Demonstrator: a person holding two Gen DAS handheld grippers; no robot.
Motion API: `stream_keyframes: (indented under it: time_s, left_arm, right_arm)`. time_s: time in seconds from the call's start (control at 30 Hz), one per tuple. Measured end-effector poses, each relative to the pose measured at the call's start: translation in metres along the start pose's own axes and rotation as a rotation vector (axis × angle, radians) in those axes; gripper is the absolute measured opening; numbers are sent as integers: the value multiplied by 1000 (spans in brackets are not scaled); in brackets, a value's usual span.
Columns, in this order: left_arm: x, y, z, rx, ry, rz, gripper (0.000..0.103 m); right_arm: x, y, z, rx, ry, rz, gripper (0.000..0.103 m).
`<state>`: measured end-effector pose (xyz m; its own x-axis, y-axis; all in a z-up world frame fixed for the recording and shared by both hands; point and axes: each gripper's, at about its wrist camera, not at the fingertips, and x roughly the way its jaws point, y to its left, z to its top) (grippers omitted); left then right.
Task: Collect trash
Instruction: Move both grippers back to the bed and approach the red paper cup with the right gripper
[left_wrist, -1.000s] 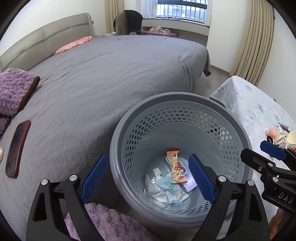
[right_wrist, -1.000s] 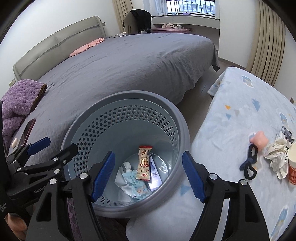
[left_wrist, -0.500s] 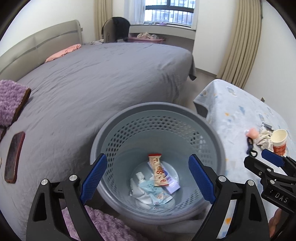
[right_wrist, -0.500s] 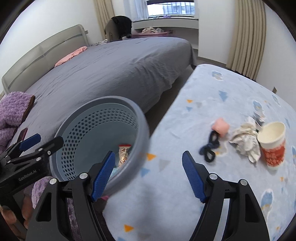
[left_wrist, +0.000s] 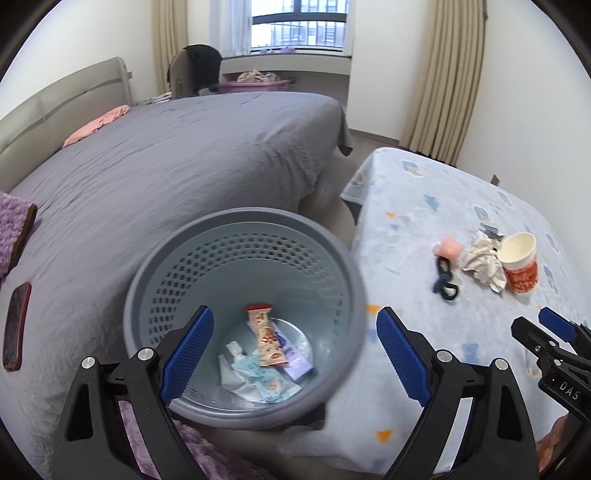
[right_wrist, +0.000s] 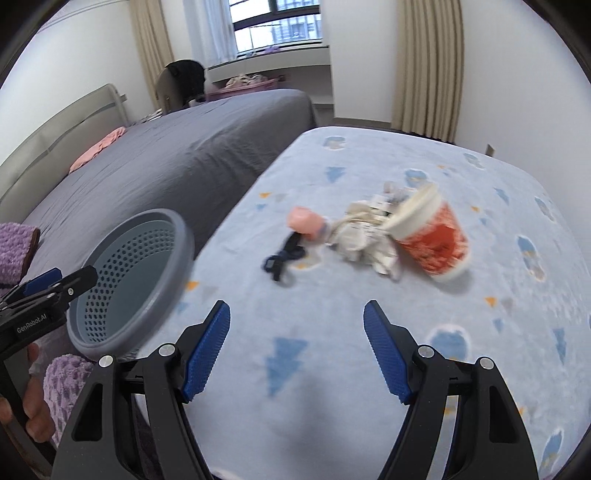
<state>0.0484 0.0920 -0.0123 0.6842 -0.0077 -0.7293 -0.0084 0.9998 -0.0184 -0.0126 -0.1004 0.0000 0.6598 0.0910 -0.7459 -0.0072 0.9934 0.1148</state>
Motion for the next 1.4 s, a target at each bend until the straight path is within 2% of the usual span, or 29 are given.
stream_keyframes:
  time_s: [0.33, 0.57, 0.73, 0.9, 1.2, 1.4]
  left_arm:
    - [8, -60, -6, 55, 24, -30, 91]
    - [17, -90, -7, 72, 41, -21, 92]
    - [24, -104, -8, 82, 58, -5, 92]
    - [30, -112, -6, 83, 67, 12, 92]
    - [39, -121, 0, 79, 80, 29, 92]
    - [41, -123, 2, 83, 84, 34, 92]
  right_arm:
    - [-5, -78, -18, 73, 15, -100, 72]
    - [3, -111, -10, 69, -11, -93, 72]
    - [22, -131, 5, 67, 12, -59, 72]
    - [34, -136, 19, 1, 15, -75, 72]
    - [51, -122, 42, -150, 14, -47, 72]
    - [71, -114, 51, -217, 58, -26, 72]
